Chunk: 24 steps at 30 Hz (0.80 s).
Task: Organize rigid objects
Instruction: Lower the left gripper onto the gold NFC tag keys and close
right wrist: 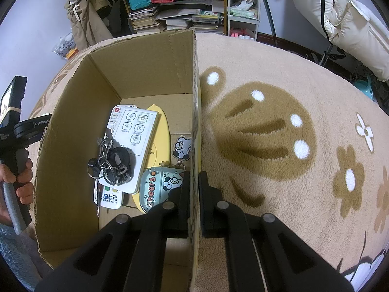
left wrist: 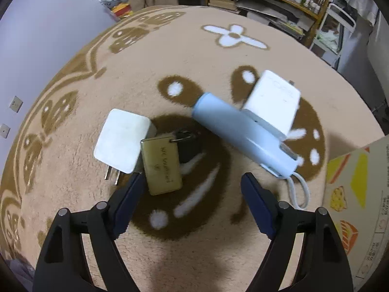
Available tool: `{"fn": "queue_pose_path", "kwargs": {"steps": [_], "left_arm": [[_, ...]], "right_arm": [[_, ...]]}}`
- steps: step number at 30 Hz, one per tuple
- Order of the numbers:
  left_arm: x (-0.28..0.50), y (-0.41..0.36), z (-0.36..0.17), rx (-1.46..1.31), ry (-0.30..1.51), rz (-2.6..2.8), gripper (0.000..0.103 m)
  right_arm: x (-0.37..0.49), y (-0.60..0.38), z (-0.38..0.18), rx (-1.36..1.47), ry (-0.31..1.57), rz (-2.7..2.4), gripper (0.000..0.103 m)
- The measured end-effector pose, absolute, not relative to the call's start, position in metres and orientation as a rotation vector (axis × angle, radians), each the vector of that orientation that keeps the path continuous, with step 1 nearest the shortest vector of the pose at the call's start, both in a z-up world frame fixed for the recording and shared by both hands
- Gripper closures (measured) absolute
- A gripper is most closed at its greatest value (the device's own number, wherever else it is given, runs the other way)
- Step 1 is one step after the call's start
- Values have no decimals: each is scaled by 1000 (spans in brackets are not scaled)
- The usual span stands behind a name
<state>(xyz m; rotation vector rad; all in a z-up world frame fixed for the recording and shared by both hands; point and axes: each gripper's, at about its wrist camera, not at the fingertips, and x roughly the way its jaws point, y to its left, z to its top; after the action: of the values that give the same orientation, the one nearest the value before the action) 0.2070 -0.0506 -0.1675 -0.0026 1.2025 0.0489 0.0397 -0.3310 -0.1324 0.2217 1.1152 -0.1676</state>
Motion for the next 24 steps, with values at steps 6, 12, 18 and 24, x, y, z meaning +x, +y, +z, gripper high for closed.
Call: {"fn": "queue_pose_path", "kwargs": {"steps": [6, 12, 18, 24], "left_arm": [[212, -46, -176, -38, 1219, 53, 25], [216, -46, -177, -31, 1195, 74, 25], [219, -42, -177, -33, 1174, 101, 43], [219, -30, -174, -54, 1166, 118, 68]], "right_arm": [[40, -331, -132, 222, 1115, -167, 96], [40, -331, -132, 222, 1115, -167, 96], [40, -331, -132, 222, 1115, -168, 96], [40, -331, -132, 222, 1115, -168, 96]]}}
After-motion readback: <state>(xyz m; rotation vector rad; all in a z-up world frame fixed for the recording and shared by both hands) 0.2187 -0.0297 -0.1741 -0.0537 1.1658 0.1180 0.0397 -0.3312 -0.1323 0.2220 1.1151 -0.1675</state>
